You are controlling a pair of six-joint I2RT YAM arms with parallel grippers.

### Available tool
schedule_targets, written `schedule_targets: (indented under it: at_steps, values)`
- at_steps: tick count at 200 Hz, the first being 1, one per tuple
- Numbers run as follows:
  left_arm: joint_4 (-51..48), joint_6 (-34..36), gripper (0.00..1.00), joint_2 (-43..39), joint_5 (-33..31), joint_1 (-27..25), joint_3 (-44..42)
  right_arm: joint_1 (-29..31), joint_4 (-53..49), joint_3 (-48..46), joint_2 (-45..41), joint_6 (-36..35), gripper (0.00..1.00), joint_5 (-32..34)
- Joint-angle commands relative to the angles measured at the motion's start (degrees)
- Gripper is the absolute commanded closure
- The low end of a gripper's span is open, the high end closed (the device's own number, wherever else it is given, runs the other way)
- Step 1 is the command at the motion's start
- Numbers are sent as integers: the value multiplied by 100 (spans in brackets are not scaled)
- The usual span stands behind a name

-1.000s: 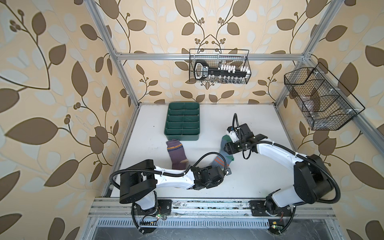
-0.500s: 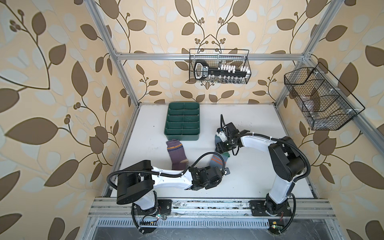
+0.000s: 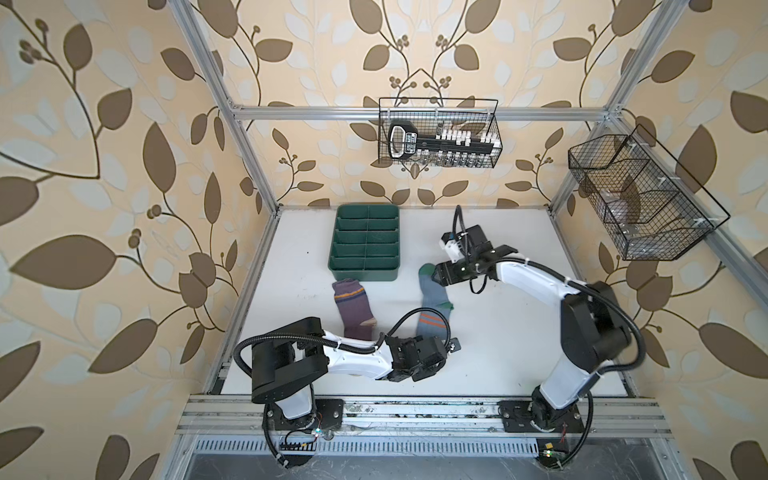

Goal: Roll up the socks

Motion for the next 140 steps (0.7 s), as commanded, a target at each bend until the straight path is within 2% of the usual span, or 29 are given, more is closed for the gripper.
schedule_targets:
  at_steps: [1,31,71,104,122,140]
  values:
    - [-116,-199,100,72,288,58,294,-232,109,-296,-1052,265,21,-158]
    - [-570,-309,100,66,898,210,523,-359,309,-898,-2530,16,22,375]
    - [-1112,-550,100,49,2183,690,761,-99,224,-1638,-4407,-969,28,1191]
    - [-1422,-655,100,315,2946,1115,1010,968,-571,-1875,-5265,-2313,27,1811]
    - [-1422,-715,100,516,3245,1295,1114,1748,-1271,-1893,-5229,-2846,27,2356]
    - [-1405,-830,100,705,3528,1476,1200,2660,-1832,-2009,-4984,-3062,27,2979]
